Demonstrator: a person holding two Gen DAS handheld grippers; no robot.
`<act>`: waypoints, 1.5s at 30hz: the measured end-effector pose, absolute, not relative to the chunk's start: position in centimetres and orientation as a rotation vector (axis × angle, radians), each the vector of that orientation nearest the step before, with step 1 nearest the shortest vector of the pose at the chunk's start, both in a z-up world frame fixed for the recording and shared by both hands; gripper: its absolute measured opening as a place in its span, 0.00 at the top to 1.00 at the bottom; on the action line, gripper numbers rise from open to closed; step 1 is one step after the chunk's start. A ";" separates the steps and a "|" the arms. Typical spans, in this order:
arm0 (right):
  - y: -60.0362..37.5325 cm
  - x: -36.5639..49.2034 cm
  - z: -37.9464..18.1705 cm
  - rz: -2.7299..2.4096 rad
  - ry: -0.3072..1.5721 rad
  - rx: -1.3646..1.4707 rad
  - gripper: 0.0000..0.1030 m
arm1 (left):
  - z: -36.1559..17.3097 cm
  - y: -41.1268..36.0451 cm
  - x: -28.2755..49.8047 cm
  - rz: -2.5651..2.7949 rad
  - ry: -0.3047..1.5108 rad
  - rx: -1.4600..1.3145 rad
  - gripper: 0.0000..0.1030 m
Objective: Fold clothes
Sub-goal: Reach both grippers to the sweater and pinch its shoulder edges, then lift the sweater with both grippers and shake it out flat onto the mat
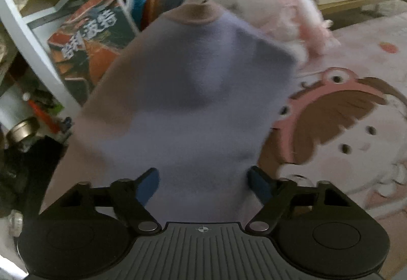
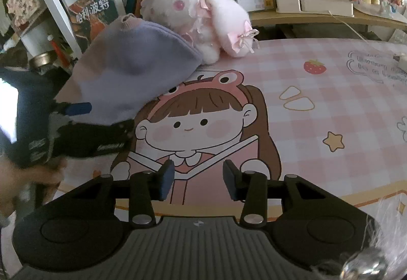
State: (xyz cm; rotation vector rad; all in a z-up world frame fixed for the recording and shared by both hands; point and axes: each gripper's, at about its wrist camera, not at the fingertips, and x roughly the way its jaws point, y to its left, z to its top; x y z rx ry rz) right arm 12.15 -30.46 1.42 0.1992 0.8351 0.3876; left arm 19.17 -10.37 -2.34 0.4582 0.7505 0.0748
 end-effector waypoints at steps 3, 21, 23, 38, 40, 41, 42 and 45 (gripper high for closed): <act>-30.7 12.0 1.6 0.408 0.834 0.225 0.59 | -2.3 -9.3 19.5 0.091 0.785 0.429 0.86; -30.8 12.1 0.4 0.559 0.970 0.672 0.37 | 7.0 -6.1 3.9 -0.110 0.727 -0.059 0.92; -31.1 11.7 -0.1 0.558 1.000 0.746 0.36 | 7.2 -6.2 2.7 -0.122 0.736 -0.062 0.92; -36.7 11.4 8.5 0.656 0.710 0.985 0.90 | 13.5 -9.7 -1.1 -0.418 0.565 -0.153 0.93; -37.9 11.6 14.3 0.728 0.538 0.959 0.90 | 16.3 -9.3 -1.4 -0.535 0.451 -0.276 0.93; -38.2 11.5 17.0 0.763 0.466 0.940 0.90 | 17.5 -8.8 -1.6 -0.595 0.398 -0.343 0.93; -38.3 11.4 19.9 0.805 0.391 0.915 0.90 | 18.7 -8.4 -1.8 -0.654 0.344 -0.409 0.93; -36.7 10.6 27.0 0.917 0.249 0.805 0.90 | 20.6 -6.4 -2.1 -0.800 0.243 -0.599 0.93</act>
